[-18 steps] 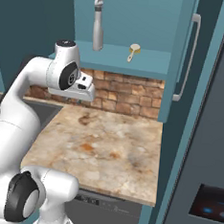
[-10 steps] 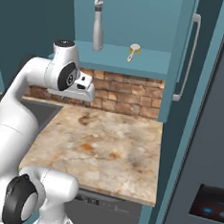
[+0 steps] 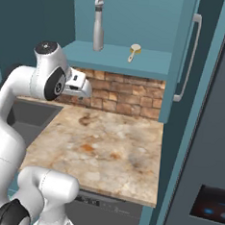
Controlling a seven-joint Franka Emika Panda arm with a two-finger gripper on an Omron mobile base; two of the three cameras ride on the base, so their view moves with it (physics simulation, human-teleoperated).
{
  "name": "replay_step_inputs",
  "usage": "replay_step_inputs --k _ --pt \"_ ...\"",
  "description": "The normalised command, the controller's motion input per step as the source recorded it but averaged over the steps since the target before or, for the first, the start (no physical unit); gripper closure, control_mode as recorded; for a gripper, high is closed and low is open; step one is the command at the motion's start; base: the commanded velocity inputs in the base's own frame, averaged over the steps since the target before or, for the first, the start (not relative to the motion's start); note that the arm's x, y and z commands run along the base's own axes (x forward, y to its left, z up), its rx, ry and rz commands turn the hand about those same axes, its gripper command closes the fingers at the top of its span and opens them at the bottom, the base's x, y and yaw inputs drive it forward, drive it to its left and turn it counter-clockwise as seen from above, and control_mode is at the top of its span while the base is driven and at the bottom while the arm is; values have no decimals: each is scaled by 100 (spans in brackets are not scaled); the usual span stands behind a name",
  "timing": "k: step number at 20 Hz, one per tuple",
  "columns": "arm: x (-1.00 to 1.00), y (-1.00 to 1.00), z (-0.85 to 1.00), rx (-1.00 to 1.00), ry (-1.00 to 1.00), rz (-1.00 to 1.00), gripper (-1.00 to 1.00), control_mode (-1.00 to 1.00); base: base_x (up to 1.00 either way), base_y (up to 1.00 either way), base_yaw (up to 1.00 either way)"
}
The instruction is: Locate and retrieve the spray and dish brush from the cabinet. Place them next to the sink.
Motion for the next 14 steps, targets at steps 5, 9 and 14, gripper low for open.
replay_step_inputs --k 5,9,14 --pt "-9 0 19 -2 -11 0 -100 -100 0 0 0" --pt "-7 0 19 0 -9 0 -100 -100 0 0 0" --pt "0 -2 15 0 0 0 -100 -100 0 0 0"
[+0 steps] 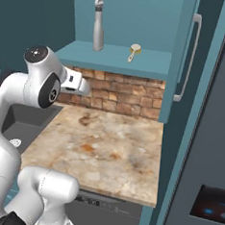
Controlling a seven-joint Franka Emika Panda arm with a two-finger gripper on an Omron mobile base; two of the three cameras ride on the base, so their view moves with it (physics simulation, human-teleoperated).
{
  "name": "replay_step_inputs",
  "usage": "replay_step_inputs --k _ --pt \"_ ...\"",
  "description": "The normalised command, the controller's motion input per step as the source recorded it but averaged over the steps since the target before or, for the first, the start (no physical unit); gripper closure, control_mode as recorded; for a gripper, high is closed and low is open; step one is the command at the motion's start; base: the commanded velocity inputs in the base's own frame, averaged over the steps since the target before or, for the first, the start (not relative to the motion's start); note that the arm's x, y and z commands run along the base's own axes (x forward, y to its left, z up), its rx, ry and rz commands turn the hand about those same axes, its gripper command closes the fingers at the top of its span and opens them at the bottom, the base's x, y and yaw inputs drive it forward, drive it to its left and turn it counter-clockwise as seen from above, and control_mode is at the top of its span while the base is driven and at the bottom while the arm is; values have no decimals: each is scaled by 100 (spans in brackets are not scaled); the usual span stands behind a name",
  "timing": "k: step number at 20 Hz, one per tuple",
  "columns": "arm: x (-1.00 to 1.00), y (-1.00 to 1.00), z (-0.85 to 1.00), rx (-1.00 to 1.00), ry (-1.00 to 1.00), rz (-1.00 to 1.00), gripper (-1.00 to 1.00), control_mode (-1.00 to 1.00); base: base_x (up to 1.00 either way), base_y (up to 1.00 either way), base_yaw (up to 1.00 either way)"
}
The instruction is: Locate and retrieve the spray and dish brush from the cabinet. Place them next to the sink.
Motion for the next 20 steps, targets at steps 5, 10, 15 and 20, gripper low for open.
replay_step_inputs --k 5,10,15,20 --pt "-2 -3 21 0 -4 0 -100 -100 0 0 0" --pt "-5 -2 28 0 -9 0 -100 -100 0 0 0" --pt "-1 0 35 0 -14 0 -100 -100 0 0 0" --pt "0 0 39 0 -8 0 -100 -100 0 0 0"
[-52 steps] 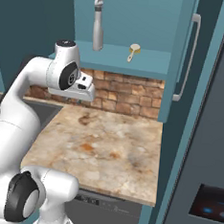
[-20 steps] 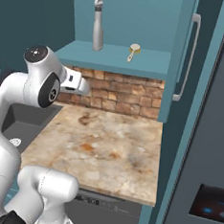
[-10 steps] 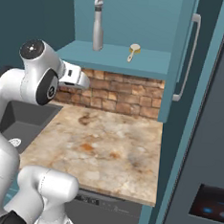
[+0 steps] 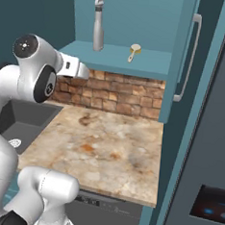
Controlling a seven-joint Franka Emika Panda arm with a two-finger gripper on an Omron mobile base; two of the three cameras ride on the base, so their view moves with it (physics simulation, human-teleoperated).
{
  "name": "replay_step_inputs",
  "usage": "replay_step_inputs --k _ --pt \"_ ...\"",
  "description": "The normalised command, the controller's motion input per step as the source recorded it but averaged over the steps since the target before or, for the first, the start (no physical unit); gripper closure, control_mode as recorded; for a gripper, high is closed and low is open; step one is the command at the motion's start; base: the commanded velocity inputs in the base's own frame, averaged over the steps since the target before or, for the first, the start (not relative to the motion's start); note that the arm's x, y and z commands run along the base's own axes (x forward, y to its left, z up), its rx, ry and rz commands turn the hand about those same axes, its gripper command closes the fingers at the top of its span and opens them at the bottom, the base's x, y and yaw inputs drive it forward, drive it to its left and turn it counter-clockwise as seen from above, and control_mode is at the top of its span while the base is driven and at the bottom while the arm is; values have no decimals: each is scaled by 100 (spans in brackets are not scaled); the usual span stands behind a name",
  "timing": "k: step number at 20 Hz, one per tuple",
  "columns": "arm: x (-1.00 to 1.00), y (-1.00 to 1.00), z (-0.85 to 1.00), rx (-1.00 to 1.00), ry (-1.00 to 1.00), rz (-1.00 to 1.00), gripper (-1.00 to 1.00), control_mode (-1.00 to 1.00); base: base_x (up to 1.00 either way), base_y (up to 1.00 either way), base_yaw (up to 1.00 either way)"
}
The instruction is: Locate and retrieve the spray and dish brush from the cabinet. Place them next to the sink.
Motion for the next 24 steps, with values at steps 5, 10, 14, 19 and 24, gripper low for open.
replay_step_inputs --k 5,10,14,19,24 --pt "0 4 45 0 -6 0 -100 -100 0 0 0" --pt "0 0 34 2 -17 0 -100 -100 0 0 0" --pt "2 0 8 4 -4 0 -100 -100 0 0 0" --pt "31 0 8 0 3 0 -100 -100 0 0 0" --pt "37 0 21 0 10 0 -100 -100 0 0 0"
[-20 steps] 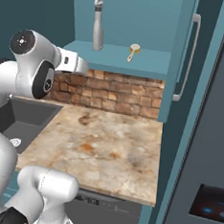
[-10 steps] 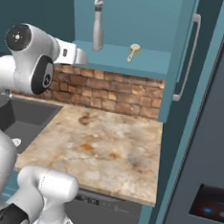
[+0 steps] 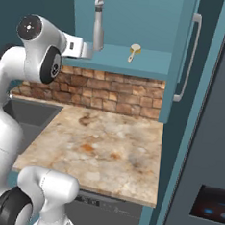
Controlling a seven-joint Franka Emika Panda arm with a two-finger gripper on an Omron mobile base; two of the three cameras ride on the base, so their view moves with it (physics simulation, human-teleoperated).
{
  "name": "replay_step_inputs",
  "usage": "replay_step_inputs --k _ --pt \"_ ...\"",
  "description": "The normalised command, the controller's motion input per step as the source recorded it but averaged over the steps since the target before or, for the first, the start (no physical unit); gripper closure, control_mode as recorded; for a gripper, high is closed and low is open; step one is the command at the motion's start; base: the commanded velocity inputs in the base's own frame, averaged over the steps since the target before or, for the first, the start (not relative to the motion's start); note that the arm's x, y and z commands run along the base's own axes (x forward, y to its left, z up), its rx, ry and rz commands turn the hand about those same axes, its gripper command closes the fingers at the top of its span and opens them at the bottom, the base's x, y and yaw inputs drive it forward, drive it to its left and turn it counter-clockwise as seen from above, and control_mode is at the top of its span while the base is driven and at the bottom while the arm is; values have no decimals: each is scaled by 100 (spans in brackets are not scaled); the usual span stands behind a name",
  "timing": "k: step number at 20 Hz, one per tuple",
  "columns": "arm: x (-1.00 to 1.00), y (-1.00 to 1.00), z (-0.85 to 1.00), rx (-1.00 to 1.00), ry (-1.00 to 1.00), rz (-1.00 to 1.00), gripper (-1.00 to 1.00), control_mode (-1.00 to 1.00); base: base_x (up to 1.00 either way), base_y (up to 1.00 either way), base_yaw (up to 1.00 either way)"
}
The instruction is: Locate and retrieve the spray and dish brush from the cabinet. Place them next to the sink.
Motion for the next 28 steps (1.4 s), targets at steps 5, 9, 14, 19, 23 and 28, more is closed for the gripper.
replay_step_inputs --k 5,9,14,19,23,28 --pt "37 0 18 1 3 0 -100 -100 0 0 0" --pt "37 1 8 0 0 0 -100 -100 0 0 0" --pt "44 4 1 -1 -1 0 -100 -100 0 0 0" --pt "53 3 -1 0 1 -1 -100 -100 0 0 0" --pt "47 0 0 -2 0 0 -100 -100 0 0 0" --pt "43 0 0 0 0 0 -100 -100 0 0 0"
